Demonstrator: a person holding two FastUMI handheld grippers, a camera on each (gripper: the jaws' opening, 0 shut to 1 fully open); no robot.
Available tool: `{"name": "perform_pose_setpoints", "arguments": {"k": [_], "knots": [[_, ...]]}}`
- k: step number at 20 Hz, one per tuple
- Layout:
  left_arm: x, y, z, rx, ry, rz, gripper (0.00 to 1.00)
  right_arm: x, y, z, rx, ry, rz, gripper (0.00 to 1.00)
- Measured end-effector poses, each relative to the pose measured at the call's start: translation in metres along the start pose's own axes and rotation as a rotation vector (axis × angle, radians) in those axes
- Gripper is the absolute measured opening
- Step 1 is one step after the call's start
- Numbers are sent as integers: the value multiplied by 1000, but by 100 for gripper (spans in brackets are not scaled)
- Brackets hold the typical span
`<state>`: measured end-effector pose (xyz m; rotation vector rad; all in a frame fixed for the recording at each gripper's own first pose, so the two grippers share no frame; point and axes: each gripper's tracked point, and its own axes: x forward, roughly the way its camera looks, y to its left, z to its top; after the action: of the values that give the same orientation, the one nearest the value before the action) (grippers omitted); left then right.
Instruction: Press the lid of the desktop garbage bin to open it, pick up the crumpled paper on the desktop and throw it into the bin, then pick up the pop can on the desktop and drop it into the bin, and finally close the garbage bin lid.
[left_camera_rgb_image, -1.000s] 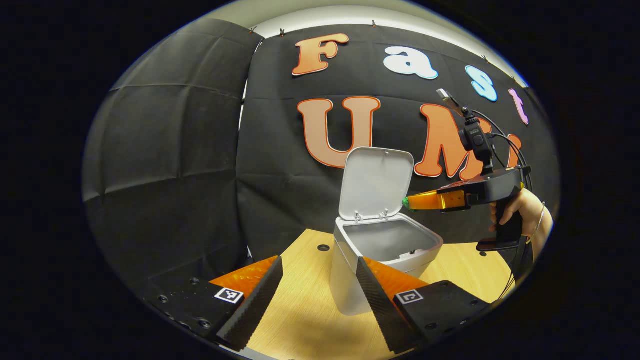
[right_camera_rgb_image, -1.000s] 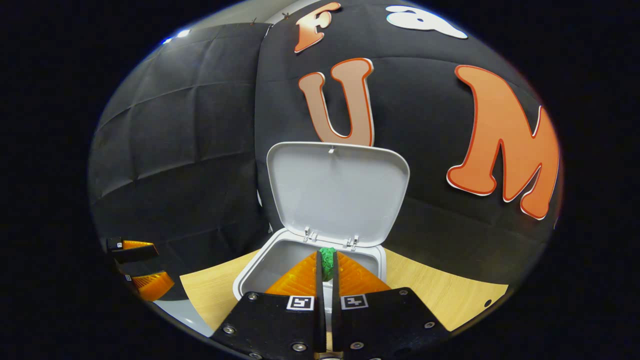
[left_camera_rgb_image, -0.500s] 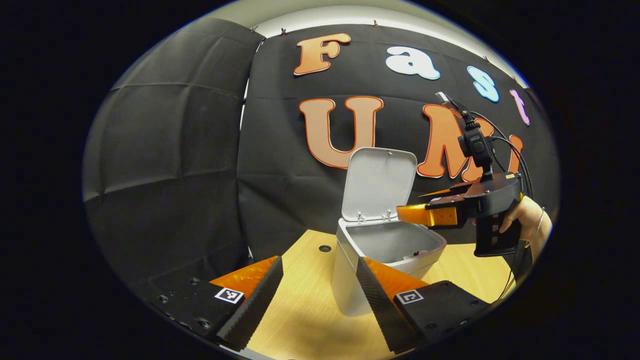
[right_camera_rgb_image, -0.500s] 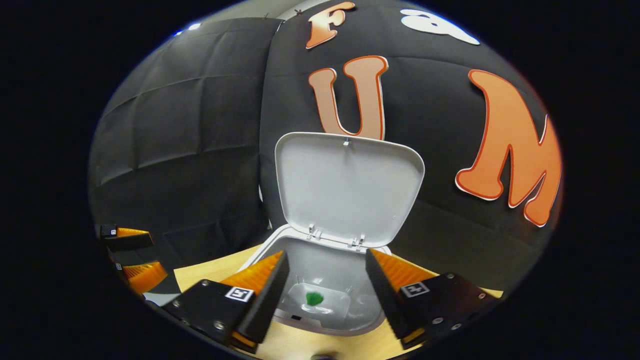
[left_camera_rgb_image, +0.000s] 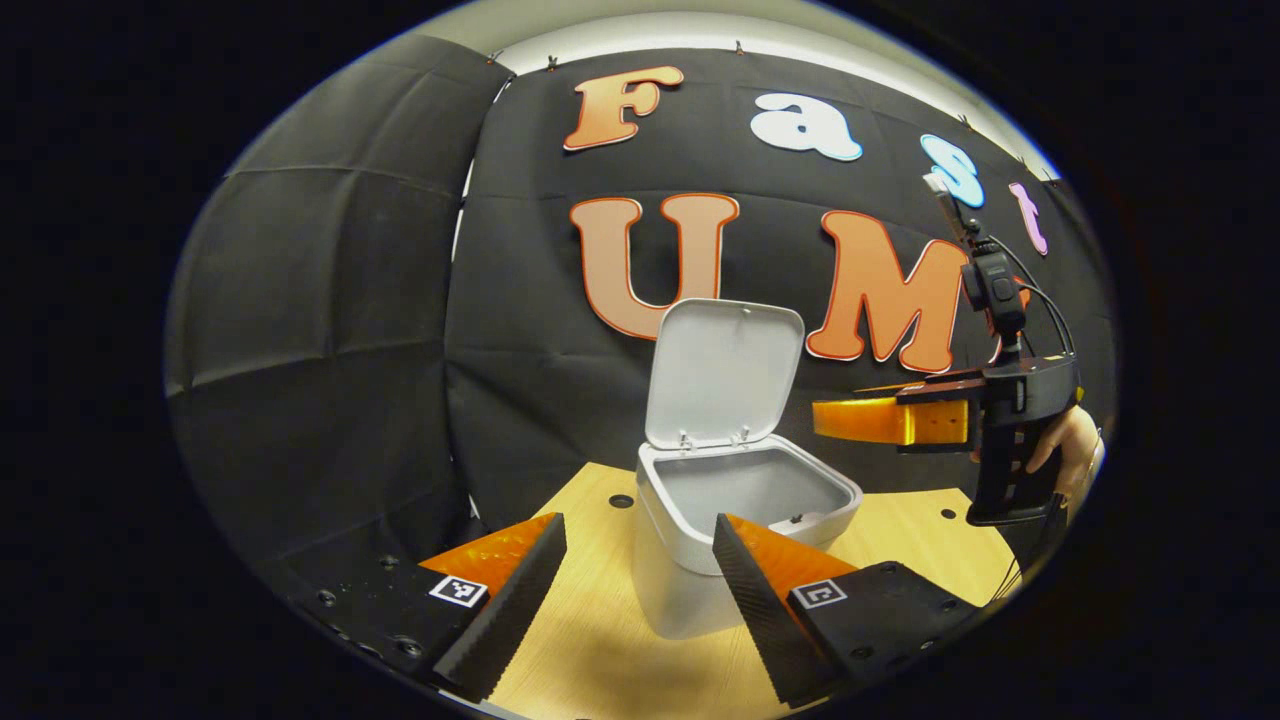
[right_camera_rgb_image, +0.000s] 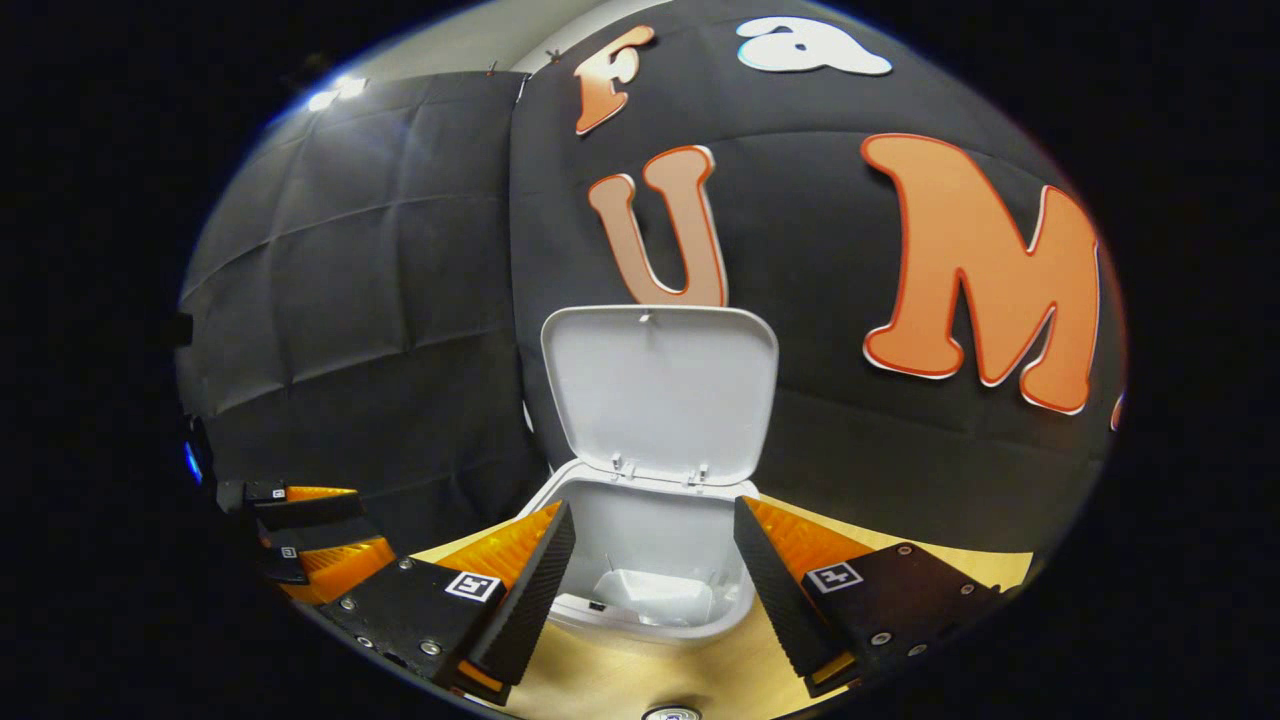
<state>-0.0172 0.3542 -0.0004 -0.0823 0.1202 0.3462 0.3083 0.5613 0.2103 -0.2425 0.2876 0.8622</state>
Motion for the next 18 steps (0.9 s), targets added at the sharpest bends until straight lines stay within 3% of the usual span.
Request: {"name": "perform_pose_setpoints", "arguments": {"k": [7, 12, 18], "knots": [[18, -69, -4, 2, 19, -139, 94, -90, -77, 18, 60, -119, -184, 94], [25, -132, -9, 18, 29, -262, 94, -165, -135, -3, 112, -171, -361, 95], [25, -181, -13, 27, 30, -343, 94, -232, -184, -24, 98, -228, -579, 94]]}}
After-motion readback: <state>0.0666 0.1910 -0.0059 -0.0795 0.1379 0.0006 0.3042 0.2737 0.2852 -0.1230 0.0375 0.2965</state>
